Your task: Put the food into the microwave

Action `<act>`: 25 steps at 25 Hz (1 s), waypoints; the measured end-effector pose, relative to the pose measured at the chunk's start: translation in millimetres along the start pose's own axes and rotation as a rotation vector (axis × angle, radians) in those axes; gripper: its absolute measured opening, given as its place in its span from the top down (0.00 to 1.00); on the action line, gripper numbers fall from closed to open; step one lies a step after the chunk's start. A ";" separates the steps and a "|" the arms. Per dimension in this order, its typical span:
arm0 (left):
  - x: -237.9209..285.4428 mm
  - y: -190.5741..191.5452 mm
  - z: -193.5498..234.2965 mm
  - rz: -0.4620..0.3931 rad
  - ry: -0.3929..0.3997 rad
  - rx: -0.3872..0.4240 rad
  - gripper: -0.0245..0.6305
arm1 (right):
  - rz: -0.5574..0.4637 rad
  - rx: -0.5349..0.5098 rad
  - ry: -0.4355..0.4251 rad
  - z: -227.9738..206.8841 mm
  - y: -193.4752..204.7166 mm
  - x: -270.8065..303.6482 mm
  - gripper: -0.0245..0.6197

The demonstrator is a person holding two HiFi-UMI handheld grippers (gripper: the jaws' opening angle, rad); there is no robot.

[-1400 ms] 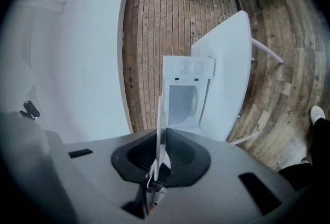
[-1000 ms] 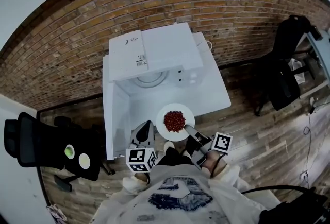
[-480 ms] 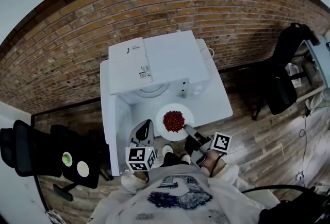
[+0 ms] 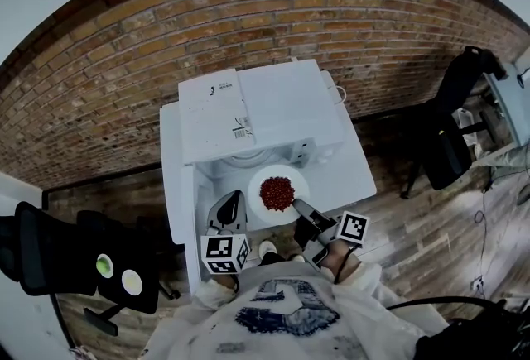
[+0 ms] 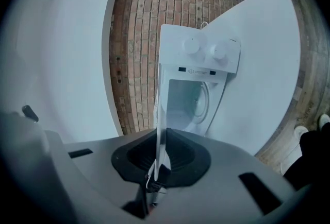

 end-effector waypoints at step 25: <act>29.9 35.0 28.5 0.028 -0.093 -0.033 0.95 | 0.045 0.015 0.078 -48.3 -26.5 51.6 0.90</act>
Point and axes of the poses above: the fingertips, and each gripper's own axes: x forward along the fingers, z to its left, y out of its underside, the point moved 3 cm from there along -x, backward along the fingers, and after that the axes turned 5 degrees about x, right-handed, at the moved point
